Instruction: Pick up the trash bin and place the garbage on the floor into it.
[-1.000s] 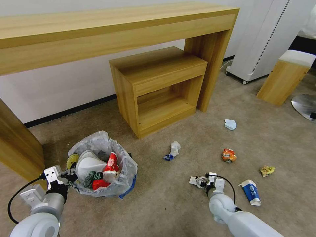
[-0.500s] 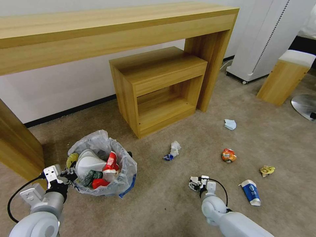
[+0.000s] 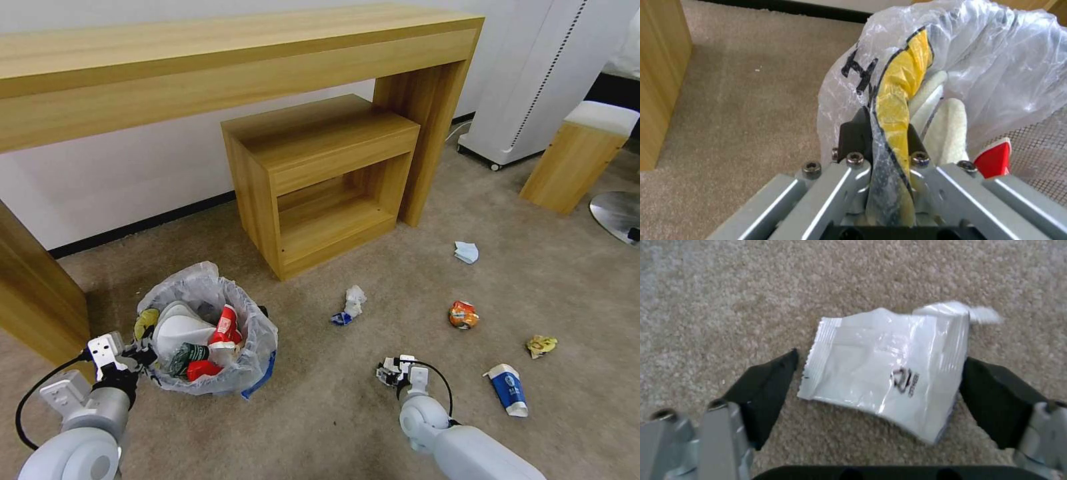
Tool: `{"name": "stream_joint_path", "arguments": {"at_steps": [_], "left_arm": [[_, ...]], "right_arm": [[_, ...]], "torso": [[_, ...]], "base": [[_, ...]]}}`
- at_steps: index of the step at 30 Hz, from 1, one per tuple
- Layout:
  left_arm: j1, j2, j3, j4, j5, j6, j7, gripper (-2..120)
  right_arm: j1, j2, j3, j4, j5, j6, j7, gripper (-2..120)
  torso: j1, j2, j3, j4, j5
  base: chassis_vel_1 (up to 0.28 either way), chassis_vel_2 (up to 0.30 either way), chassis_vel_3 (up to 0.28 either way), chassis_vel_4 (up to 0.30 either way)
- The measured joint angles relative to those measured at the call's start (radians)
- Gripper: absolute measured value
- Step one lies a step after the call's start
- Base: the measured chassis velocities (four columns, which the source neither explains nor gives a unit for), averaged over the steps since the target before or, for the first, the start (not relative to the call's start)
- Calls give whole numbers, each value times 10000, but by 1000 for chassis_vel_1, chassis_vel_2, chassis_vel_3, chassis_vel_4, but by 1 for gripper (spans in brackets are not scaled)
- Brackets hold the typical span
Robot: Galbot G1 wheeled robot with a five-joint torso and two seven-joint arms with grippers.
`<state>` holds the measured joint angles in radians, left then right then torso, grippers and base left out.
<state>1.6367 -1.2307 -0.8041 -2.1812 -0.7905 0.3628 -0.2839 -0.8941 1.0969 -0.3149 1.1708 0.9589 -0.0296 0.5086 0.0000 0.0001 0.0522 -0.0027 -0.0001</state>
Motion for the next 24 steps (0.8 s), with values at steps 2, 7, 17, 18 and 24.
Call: {"name": "stream_joint_path", "arguments": {"at_steps": [2,7,17,18,24], "left_arm": [[-10,0,1,11,0,-1,0,3],[-38,0,15,42,0,-5,0,3],[-82,-5,47,131,11,-12,-1,3],[-82,-5,47,131,11,-12,-1,3],[-72,2,52,174,22,-18,-1,3]], "right_arm": [[-8,4,-3,-15,-28,29,-13,78],[-77,1,-2,-68,-181,199,-83,61],[-253,-204,8,129,-428,447,-225,21],[-253,-204,8,129,-428,447,-225,21],[-384,-594,27,514,-616,1204,-807,10]], "torso": [[0,0,0,0,-1],[0,0,-1,-1,0],[-1,-1,0,0,4],[-1,-1,0,0,4],[0,-1,0,0,3]], "base": [[0,0,0,0],[0,0,0,0],[0,0,0,0],[0,0,0,0],[0,0,0,0]]}}
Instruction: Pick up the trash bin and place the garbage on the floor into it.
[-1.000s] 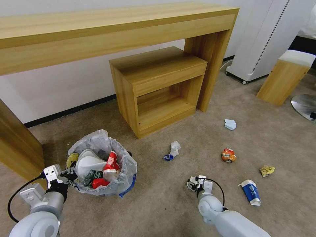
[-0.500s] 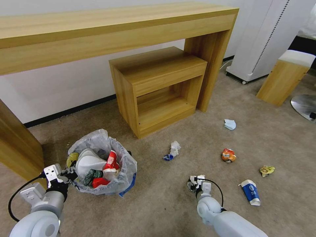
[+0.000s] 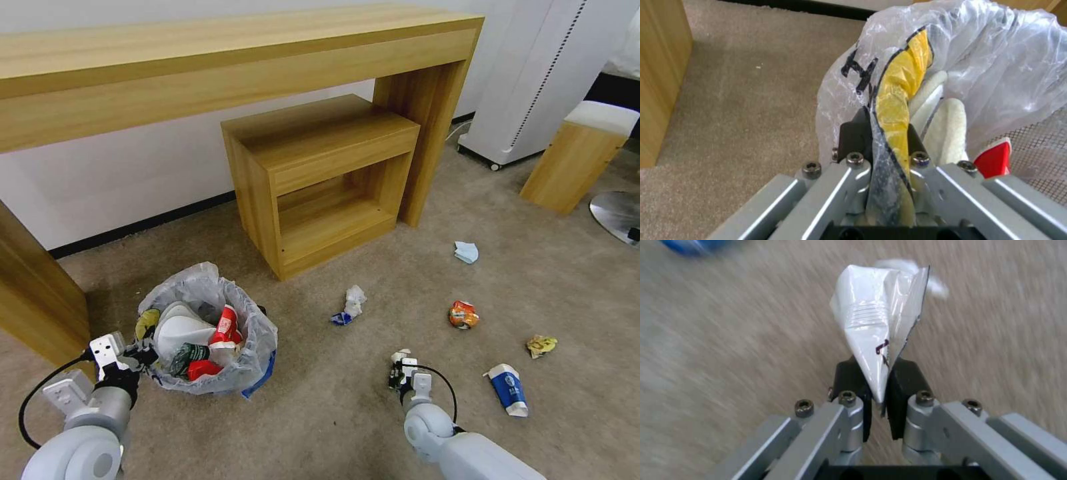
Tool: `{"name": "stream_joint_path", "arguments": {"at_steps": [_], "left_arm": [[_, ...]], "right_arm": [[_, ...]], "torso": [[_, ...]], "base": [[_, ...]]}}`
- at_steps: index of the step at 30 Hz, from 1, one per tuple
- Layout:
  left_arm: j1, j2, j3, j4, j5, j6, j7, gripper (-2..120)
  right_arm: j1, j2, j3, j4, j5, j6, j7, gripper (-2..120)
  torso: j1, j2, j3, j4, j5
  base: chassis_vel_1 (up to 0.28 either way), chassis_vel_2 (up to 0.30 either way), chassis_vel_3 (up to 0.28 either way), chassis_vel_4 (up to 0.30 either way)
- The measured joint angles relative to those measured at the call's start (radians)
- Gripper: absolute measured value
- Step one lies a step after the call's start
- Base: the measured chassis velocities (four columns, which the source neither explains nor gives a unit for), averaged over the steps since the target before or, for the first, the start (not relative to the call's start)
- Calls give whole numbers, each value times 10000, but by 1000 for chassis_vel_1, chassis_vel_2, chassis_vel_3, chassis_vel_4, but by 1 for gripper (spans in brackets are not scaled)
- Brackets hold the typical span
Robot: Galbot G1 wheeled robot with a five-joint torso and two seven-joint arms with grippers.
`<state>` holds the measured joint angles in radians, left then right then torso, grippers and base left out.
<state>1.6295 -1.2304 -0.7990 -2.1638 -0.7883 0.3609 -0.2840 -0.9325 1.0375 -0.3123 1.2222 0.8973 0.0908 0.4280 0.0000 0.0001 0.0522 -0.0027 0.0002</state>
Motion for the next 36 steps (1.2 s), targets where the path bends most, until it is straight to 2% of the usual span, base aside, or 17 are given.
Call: {"name": "stream_joint_path", "arguments": {"at_steps": [4,7,10,11,15,18,19,21,22,26,27,30,36], "left_arm": [[1,3,4,15,10,-1,1,3],[7,14,5,28,22,-5,3,3],[15,23,6,28,27,-6,4,3],[29,26,10,11,36,-6,5,3],[53,27,36,-61,54,-7,5,3],[114,0,88,-153,138,0,8,3],[114,0,88,-153,138,0,8,3],[139,-73,130,-237,196,12,11,3],[139,-73,130,-237,196,12,11,3],[159,-168,140,-376,232,36,16,3],[159,-168,140,-376,232,36,16,3],[162,-186,98,-475,226,44,14,3],[162,-225,72,-535,212,47,7,3]], "right_arm": [[-33,-235,80,365,-260,642,-613,7],[31,-633,236,1252,-555,1355,-1382,0],[187,-819,241,1719,-580,1536,-1632,0],[709,-1103,64,2437,-573,1828,-1992,0],[1788,-1375,-374,3233,-462,2226,-2707,0],[3765,-1552,-1579,4097,81,2686,-3616,0],[3765,-1552,-1579,4097,81,2686,-3616,0],[5366,-1465,-2735,4562,667,2846,-4001,0],[5366,-1465,-2735,4562,667,2846,-4001,0],[7469,-1017,-4435,5073,1469,2883,-4163,0],[7469,-1017,-4435,5073,1469,2883,-4163,0],[8272,-691,-5657,5413,2047,2738,-3951,0],[8541,-275,-6731,5647,2565,2484,-3305,0]], "torso": [[0,0,0,-1,-1],[0,0,0,-2,-1],[0,0,0,-2,-1],[0,0,0,-1,-3],[0,0,-1,0,-2],[0,0,0,2,-5],[0,0,0,2,-5],[0,0,1,-1,-2],[0,0,1,-1,-2],[0,0,0,4,-4],[0,0,0,4,-4],[0,0,0,-1,-4],[0,0,-1,-1,-4]], "base": [[0,0,0,0],[0,0,0,0],[0,0,0,0],[0,0,0,0],[0,0,0,0],[0,0,0,0],[0,0,0,0],[0,0,0,0],[0,0,0,0],[0,0,0,0],[0,0,0,0],[0,0,0,0],[0,0,0,0]]}}
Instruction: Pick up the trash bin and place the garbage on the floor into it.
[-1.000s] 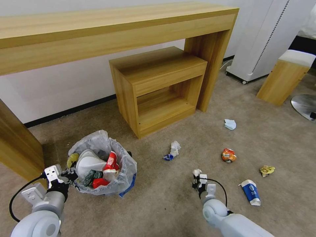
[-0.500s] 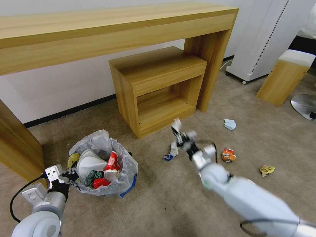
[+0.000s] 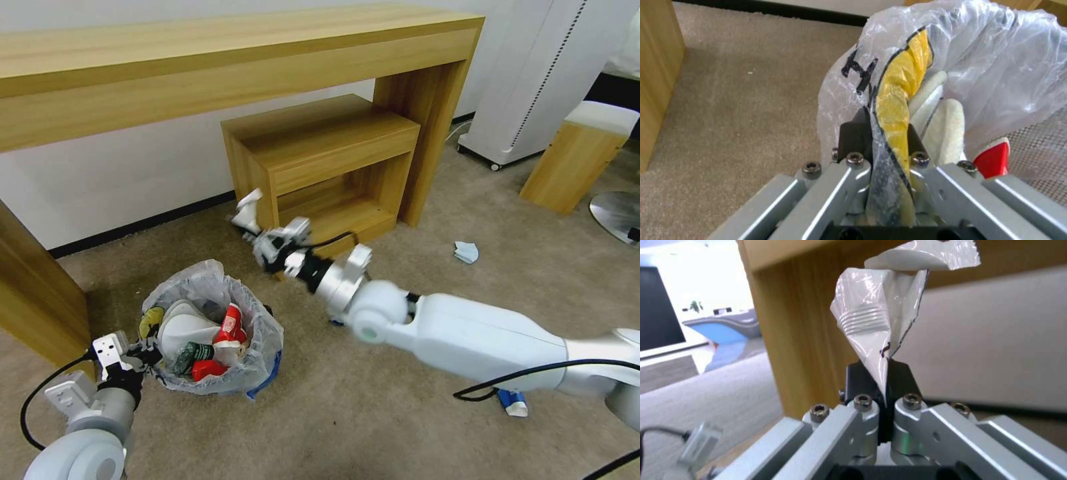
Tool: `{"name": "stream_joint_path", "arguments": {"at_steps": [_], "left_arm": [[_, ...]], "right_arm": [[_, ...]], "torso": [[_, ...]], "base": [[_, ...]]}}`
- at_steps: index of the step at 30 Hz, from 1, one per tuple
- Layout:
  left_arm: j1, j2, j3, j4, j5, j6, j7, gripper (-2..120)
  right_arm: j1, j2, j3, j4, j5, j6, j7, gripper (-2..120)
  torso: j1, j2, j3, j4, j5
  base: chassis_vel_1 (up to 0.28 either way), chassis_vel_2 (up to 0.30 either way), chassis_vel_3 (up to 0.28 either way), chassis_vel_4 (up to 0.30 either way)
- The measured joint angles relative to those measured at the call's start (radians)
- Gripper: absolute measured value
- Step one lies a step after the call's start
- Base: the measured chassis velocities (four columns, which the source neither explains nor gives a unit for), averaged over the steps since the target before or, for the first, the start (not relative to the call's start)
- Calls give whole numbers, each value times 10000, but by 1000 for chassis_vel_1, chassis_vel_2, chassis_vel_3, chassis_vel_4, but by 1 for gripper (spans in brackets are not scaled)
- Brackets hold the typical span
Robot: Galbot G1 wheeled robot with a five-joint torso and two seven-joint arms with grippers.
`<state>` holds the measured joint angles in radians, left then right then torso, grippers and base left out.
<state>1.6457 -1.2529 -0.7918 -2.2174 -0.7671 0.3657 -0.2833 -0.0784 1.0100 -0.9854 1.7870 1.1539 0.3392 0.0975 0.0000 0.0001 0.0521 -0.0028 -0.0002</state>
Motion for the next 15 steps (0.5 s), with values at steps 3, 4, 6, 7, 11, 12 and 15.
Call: {"name": "stream_joint_path", "arguments": {"at_steps": [3,4,6,7,11,12,15], "left_arm": [[11,-28,-5,-57,-9,2,-1,3],[17,-39,-5,-82,-13,1,-1,3],[21,-45,-5,-92,-18,2,0,3],[27,-49,-11,-116,-25,2,0,3],[46,-45,-50,-155,-61,3,-1,3],[46,-45,-50,-155,-61,3,-1,3],[44,-19,-96,-168,-108,2,0,3]], "right_arm": [[-20,344,-386,-135,134,-170,453,0],[-81,558,-534,-283,221,-299,691,0],[-118,671,-590,-337,262,-373,808,0],[-182,861,-663,-435,292,-478,985,0],[-283,1231,-851,-578,323,-688,1271,0],[-283,1231,-851,-578,323,-688,1271,0],[-354,1483,-1004,-682,326,-854,1571,0]], "torso": [[0,0,0,0,1],[1,0,1,0,1],[1,0,1,0,2],[1,0,1,0,0],[0,0,0,1,0],[0,0,0,1,0],[0,0,0,1,1]], "base": [[0,0,0,0],[0,0,0,0],[0,0,0,0],[0,0,0,0],[0,0,0,0],[0,0,0,0],[0,0,0,0]]}}
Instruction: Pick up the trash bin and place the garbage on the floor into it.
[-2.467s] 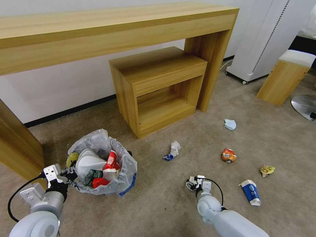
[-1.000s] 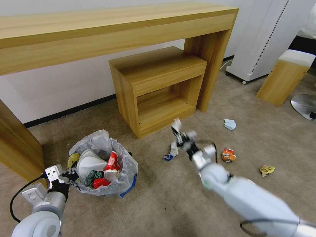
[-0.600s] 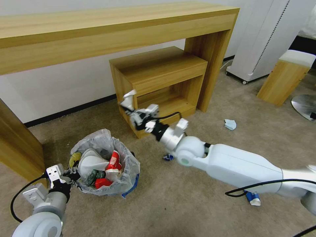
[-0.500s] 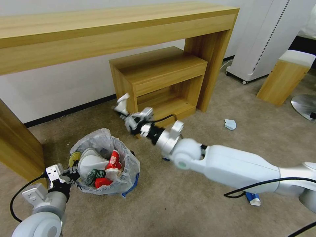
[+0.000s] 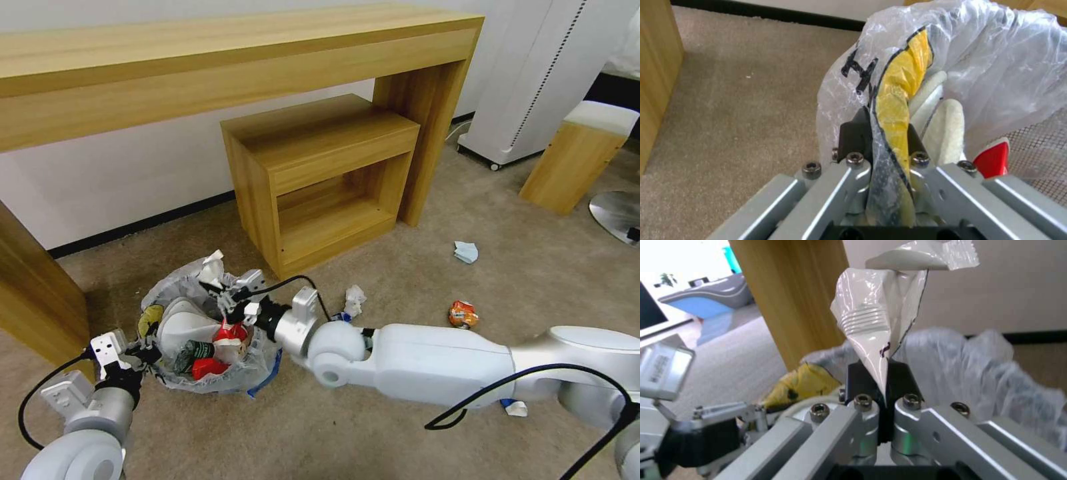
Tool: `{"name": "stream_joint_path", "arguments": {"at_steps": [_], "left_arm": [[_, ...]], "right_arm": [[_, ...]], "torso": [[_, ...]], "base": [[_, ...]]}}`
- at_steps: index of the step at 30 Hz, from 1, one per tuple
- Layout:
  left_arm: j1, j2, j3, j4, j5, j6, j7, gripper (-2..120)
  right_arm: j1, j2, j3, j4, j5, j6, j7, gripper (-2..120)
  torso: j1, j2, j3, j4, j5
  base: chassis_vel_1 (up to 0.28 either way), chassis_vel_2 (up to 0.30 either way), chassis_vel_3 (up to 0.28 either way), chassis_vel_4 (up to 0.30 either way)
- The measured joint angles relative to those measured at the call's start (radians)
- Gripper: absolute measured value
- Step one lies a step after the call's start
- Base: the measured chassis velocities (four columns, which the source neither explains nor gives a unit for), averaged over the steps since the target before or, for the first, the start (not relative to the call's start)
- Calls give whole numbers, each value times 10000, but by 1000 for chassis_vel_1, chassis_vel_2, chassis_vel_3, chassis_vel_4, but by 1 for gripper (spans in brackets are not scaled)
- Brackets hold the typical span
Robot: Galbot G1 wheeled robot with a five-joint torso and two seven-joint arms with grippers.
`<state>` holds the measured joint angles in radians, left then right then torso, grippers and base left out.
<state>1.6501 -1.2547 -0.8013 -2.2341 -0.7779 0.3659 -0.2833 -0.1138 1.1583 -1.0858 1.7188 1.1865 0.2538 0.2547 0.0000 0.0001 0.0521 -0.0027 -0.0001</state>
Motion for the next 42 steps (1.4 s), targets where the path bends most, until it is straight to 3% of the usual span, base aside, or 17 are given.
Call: {"name": "stream_joint_path", "arguments": {"at_steps": [11,14,17,22,25,27,29,35,40,42], "left_arm": [[-36,-23,27,41,-28,-6,1,3],[-44,-35,46,57,-18,-6,1,3],[-37,-32,52,63,-12,-6,4,3],[-33,-4,40,62,-20,-6,5,3],[-32,4,32,84,-23,-8,7,3],[-37,6,32,89,-23,-7,8,3],[-63,52,32,119,-28,-8,8,3],[-107,99,29,190,-66,-8,32,3],[-99,99,27,261,-37,-8,-10,3],[-99,102,34,270,-29,-9,-9,3]], "right_arm": [[-230,66,-57,-31,157,-309,798,0],[-266,59,-50,-51,147,-373,847,6],[-353,147,-37,-85,168,-536,1005,20],[-374,276,-64,-112,191,-668,1147,32],[-356,401,-67,-138,214,-685,1190,48],[-349,397,-67,-137,215,-686,1190,52],[-343,294,-42,-20,218,-687,1193,64],[-480,65,263,188,110,-674,1234,84],[-667,-64,1072,277,68,-645,1460,86],[-795,-179,1846,311,6,-645,1484,87]], "torso": [[0,0,0,-1,1],[0,0,0,-1,1],[0,0,0,0,1],[0,0,0,0,1],[0,1,1,1,1],[0,0,0,1,1],[0,0,1,0,1],[0,0,1,-1,1],[0,0,0,3,2],[0,0,0,1,2]], "base": [[0,0,0,0],[0,0,0,0],[0,0,0,0],[0,0,0,0],[0,0,0,0],[0,0,0,0],[0,0,0,0],[0,0,0,0],[0,0,0,0],[0,0,0,0]]}}
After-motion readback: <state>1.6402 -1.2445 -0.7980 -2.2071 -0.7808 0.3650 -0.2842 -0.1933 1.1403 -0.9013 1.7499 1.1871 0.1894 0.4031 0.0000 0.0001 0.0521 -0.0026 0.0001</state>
